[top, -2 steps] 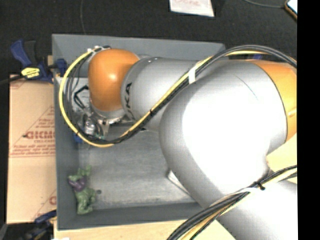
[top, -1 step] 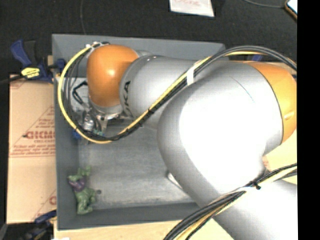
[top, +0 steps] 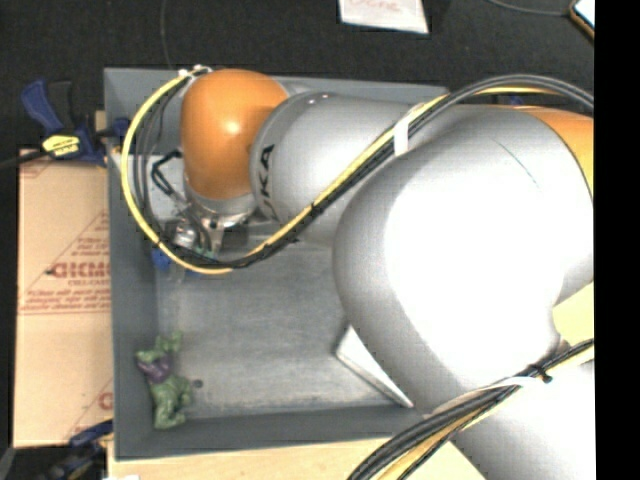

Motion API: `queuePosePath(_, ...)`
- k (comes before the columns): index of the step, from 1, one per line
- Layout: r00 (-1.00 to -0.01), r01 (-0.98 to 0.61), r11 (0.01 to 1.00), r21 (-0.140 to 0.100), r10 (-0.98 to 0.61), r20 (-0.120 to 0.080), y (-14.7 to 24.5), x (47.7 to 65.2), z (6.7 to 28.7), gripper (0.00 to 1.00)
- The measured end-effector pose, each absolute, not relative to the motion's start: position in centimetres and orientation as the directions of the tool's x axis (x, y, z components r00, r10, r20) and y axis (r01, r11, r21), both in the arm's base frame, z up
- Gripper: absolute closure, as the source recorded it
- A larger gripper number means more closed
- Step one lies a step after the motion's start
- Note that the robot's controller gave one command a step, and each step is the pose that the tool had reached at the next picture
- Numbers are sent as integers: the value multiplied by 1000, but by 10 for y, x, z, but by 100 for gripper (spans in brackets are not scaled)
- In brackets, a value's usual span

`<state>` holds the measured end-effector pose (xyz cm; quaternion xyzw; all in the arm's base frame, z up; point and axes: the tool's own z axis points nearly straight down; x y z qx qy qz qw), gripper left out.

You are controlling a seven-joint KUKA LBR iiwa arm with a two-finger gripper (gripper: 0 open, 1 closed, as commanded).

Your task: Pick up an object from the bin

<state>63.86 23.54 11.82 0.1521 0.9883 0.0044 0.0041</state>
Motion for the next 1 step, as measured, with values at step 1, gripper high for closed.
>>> queuePosePath(1,-954,301,954,11,301,-10,235,640,159,100)
